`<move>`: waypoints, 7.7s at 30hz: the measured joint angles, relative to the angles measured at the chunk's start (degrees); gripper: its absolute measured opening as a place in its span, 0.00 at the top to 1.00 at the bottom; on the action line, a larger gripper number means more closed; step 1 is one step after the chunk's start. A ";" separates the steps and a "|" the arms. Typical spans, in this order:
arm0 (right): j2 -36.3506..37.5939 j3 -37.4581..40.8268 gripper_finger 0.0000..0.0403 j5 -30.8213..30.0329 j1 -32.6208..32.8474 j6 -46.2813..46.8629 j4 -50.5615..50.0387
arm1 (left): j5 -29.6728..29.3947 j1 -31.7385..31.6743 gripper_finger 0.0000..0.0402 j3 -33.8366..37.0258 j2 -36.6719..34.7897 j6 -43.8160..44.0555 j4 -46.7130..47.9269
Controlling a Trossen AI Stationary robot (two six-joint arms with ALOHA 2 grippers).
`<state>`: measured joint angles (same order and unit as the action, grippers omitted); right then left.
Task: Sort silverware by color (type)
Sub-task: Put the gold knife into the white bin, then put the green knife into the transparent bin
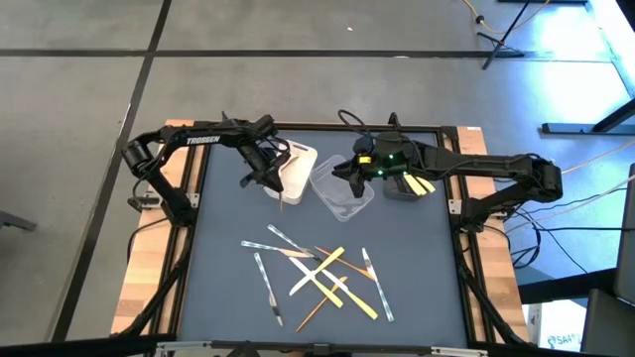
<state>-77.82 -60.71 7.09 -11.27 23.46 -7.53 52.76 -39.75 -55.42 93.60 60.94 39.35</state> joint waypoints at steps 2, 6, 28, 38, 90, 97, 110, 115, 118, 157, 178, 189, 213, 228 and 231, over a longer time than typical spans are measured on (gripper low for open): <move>0.00 0.00 0.80 0.00 0.00 0.00 0.00 | -0.10 0.00 0.91 0.00 0.00 -0.01 0.00; 0.00 0.00 0.80 0.01 0.00 0.00 0.02 | -0.12 0.00 0.91 0.01 0.00 -1.69 0.00; 0.00 0.00 0.80 0.02 0.00 0.00 0.02 | -4.29 0.00 0.74 0.00 -0.04 -2.98 0.00; 0.00 0.00 0.80 0.02 0.00 0.00 -0.70 | -5.68 0.00 0.74 0.02 -0.07 -4.39 0.00; 0.00 0.02 0.80 -0.17 0.01 0.00 -4.85 | -36.52 25.92 0.74 0.02 -37.68 -24.08 0.09; 0.00 0.02 0.80 -0.15 0.02 0.01 -4.85 | -41.30 34.95 0.74 0.02 -37.62 -24.23 0.08; 0.00 0.02 0.80 -0.13 0.02 0.02 -4.90 | -46.31 47.52 0.74 0.07 -31.87 -37.01 -2.68; 0.00 0.02 0.80 -0.15 0.00 0.02 -5.03 | -44.73 51.58 0.74 0.07 -27.00 -45.66 -2.75; 0.00 0.02 0.80 -0.14 0.02 0.01 -5.04 | -44.67 54.27 0.74 0.07 -23.82 -52.55 -2.76; 0.02 0.02 0.80 -0.15 0.02 0.02 -5.09 | -56.10 66.55 0.74 0.07 0.74 -76.60 3.67; 0.02 0.02 0.80 -0.15 0.00 0.00 -5.09 | -56.30 66.58 0.74 4.83 0.72 -76.55 -2.41; 0.02 0.02 0.80 -0.15 0.02 0.00 -5.09 | -55.90 66.58 0.75 6.99 0.50 -76.57 -5.35; 7.95 0.02 0.80 0.01 0.01 -5.91 -8.17 | -56.53 66.53 0.90 3.55 0.74 -76.36 -5.61; 16.57 0.00 0.80 -0.18 0.05 -10.29 -24.03 | -67.29 65.26 0.90 -9.42 0.57 -76.60 6.82; 16.57 0.00 0.80 -0.17 0.07 -10.34 -24.08 | -70.99 63.99 0.90 -12.11 0.57 -77.02 8.22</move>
<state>-61.25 -60.71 6.92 -11.20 13.13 -31.61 -18.23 24.25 -67.53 94.17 -16.08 47.57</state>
